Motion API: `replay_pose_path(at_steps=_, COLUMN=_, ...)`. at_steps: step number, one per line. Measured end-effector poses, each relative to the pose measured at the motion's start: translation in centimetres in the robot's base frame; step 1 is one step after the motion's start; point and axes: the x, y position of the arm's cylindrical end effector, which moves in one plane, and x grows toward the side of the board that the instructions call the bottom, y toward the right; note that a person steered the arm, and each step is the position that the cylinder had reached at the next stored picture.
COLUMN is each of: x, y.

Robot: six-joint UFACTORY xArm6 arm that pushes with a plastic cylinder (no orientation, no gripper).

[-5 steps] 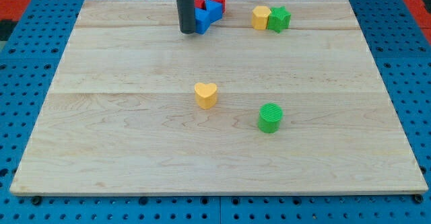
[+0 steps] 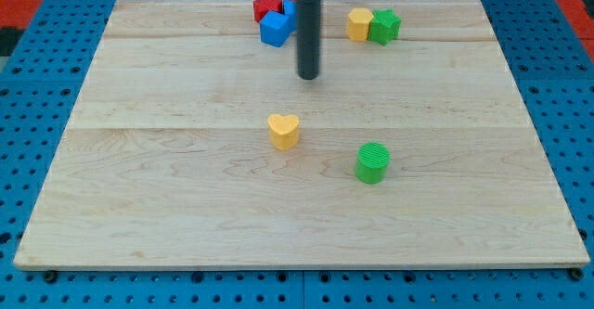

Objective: Move green star along with yellow hexagon closer to the blue triangle

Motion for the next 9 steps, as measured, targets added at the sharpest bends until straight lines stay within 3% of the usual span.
replay_pose_path(at_steps=2, x=-2.6, y=15.3)
replay_pose_path(at_steps=3, x=-8.3, y=19.0)
replay_pose_path(at_steps=4, x=-11.6, y=18.4)
replay_pose_path(at_steps=5, x=-10.2, y=10.6)
replay_pose_path(at_steps=6, x=-8.2, y=7.5)
replay_pose_path(at_steps=9, x=-8.1, y=6.7)
